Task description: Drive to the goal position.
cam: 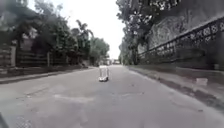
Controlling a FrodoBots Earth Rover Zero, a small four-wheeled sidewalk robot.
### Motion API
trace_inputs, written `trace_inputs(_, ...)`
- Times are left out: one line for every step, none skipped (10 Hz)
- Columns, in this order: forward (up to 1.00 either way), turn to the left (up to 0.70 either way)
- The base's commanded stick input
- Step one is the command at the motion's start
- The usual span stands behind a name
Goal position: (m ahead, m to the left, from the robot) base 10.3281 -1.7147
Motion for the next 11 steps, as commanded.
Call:
trace_inputs(1.00,-0.16)
trace_inputs(1.00,-0.37)
trace_inputs(1.00,-0.20)
trace_inputs(1.00,0.00)
trace_inputs(1.00,-0.02)
trace_inputs(1.00,-0.20)
trace_inputs(1.00,-0.37)
trace_inputs(1.00,-0.19)
trace_inputs(1.00,0.00)
trace_inputs(1.00,-0.08)
trace_inputs(1.00,-0.33)
